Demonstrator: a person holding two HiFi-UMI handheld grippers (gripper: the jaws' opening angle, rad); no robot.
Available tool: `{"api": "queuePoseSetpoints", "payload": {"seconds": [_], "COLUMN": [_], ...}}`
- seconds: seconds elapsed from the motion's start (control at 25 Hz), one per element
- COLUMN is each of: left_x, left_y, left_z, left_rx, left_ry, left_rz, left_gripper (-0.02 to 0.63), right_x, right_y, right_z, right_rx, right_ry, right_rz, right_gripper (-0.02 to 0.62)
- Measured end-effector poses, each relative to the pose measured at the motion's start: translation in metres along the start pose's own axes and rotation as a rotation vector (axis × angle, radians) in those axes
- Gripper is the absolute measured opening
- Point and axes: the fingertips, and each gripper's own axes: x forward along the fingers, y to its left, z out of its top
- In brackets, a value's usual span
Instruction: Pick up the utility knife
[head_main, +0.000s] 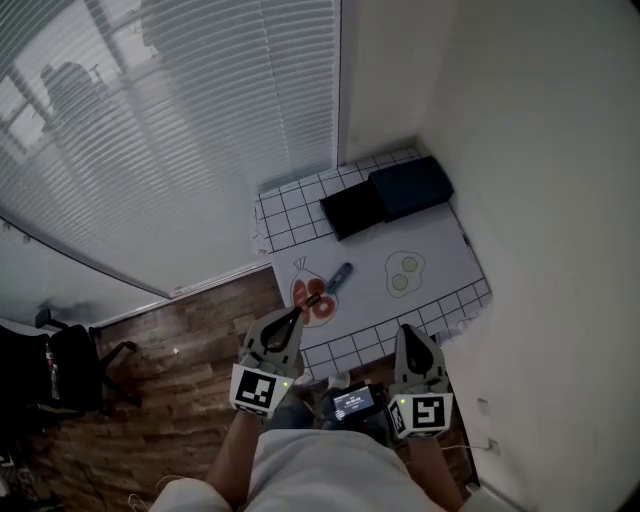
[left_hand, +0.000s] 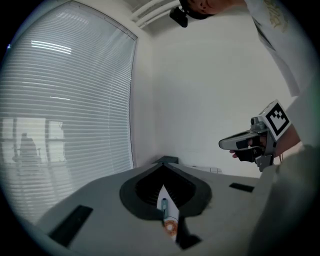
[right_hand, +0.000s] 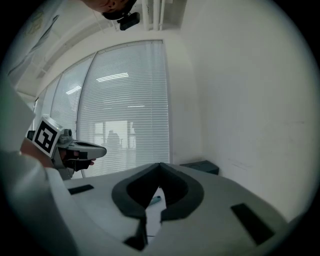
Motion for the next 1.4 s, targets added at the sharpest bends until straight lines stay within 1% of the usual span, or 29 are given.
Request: {"api": "queuePoseSetpoints", "payload": {"seconds": [0.2,0.32,0.48,0.64,0.84,0.96,1.24,1.32,1.4], "left_x": [0.024,0.04,0.063,0.089,0.111,0.122,0.139,0.143,0.145], "left_y": [0.012,0.014,0.019,0.021,0.024,0.024,0.022,0.02,0.016], "left_z": [-0.007,-0.017,-0.041,-0.069,-0.101,-0.114,-0.141,-0.15,-0.162], "left_rx": [0.019,0.004,-0.005,0.012,-0.034,-0.045,-0.015,-0.013,0.004], "left_ry": [0.019,0.041,0.094,0.165,0.227,0.252,0.315,0.335,0.36], "left_rz": [-0.004,-0.03,-0.065,-0.108,-0.135,-0.141,-0.167,-0.177,-0.195], "left_gripper": [0.008,0.008,0.008,0.008,0.008,0.008,0.008,0.008,0.009], "right_x": [0.017,0.029,0.049,0.072,0.098,0.107,0.121,0.125,0.128], "right_y": [-0.005,-0.007,-0.005,-0.007,-0.007,-0.007,-0.01,-0.012,-0.013], "right_z": [-0.003,-0.01,-0.013,-0.026,-0.038,-0.05,-0.085,-0.096,-0.108], "right_rx": [-0.011,-0.006,-0.004,-0.015,-0.026,-0.025,-0.006,-0.001,0.006], "right_ry": [0.017,0.044,0.07,0.101,0.127,0.15,0.212,0.236,0.263], "right_rz": [0.006,0.005,0.002,0.011,0.017,0.023,0.032,0.032,0.034], "right_gripper": [0.006,0.006,0.006,0.006,0.006,0.006,0.006,0.006,0.006]}}
